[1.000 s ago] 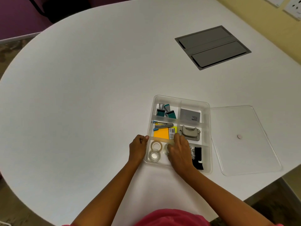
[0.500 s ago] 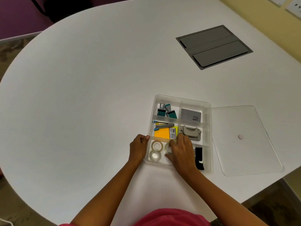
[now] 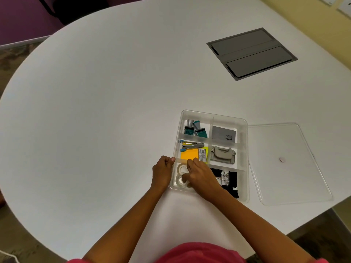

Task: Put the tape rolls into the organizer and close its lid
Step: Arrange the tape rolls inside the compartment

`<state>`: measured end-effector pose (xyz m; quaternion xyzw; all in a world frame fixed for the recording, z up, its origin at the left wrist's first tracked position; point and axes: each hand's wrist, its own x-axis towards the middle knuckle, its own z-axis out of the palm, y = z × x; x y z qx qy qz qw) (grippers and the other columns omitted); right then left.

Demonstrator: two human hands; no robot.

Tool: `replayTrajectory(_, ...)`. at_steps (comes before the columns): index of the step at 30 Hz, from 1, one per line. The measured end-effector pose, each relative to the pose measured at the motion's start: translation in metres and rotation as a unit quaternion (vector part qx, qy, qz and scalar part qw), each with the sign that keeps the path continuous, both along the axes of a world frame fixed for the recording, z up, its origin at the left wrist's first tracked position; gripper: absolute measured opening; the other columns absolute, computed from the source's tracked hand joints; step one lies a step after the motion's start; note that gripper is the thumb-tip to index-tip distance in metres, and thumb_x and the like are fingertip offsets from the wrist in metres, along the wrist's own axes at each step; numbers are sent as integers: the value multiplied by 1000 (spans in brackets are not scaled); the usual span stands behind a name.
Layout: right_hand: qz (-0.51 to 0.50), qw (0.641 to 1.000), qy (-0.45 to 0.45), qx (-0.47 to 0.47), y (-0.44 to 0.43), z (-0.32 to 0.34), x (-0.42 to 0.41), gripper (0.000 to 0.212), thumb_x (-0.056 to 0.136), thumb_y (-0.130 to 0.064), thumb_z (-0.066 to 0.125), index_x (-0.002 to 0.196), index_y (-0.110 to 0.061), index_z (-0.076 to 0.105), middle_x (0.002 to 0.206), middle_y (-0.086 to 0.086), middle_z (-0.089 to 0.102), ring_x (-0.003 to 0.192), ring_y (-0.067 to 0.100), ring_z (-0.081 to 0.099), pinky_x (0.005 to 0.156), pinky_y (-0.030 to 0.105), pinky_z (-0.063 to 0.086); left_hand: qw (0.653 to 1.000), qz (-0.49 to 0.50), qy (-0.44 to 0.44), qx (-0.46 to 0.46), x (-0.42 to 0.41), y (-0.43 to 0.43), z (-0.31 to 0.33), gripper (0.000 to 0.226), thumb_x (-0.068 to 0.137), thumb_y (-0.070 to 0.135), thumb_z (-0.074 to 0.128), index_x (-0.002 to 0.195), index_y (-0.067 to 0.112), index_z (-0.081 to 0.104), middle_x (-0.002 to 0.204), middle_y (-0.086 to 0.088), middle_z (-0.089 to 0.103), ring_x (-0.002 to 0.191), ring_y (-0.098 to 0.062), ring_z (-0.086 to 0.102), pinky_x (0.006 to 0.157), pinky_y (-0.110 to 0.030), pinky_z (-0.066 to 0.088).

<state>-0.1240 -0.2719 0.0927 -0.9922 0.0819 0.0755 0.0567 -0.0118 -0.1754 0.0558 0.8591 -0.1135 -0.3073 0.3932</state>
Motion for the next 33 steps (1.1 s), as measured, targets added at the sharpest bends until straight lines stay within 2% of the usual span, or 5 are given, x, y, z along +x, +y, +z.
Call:
replayTrajectory(4, -3, 1000, -21, 11, 0, -4, -3, 13, 66, -20, 84, 66, -19, 71, 78, 4, 62, 72, 22, 56, 54, 33, 46, 1000, -8, 2, 5, 1, 0, 1, 32, 96, 30, 43, 106, 2, 56, 107, -15, 66, 84, -15, 53, 76, -24, 41)
replayTrajectory(11, -35, 999, 11, -5, -1, -3, -1, 34, 47, -47, 87, 64, -19, 76, 74, 3, 62, 71, 21, 57, 54, 33, 49, 1000, -8, 2, 9, 1, 0, 1, 32, 96, 30, 43, 105, 2, 57, 107, -15, 66, 83, -15, 53, 75, -24, 41)
replayTrajectory(22, -52, 997, 32, -37, -2, -3, 2, 58, 43, -35, 92, 91, -11, 70, 90, 9, 61, 80, 26, 56, 62, 34, 48, 1000, -3, 7, 7, 1, 0, 2, 30, 96, 29, 45, 101, 3, 58, 102, -13, 66, 78, -15, 52, 72, -24, 38)
replayTrajectory(29, -60, 997, 4, -44, 2, -15, 9, 30, 54, -22, 86, 75, -8, 69, 83, 9, 58, 76, 25, 53, 57, 35, 45, 1000, 1, 7, 11, 1, -1, 4, 31, 96, 29, 44, 102, 2, 58, 104, -15, 66, 80, -16, 51, 68, -21, 38)
replayTrajectory(33, -59, 996, -48, -50, 2, -24, 13, 12, 66, -6, 78, 70, -7, 66, 82, 11, 56, 73, 27, 51, 57, 36, 40, 1000, 1, 10, 16, 0, -1, 4, 32, 96, 29, 43, 105, 2, 58, 107, -15, 66, 81, -15, 51, 74, -24, 38)
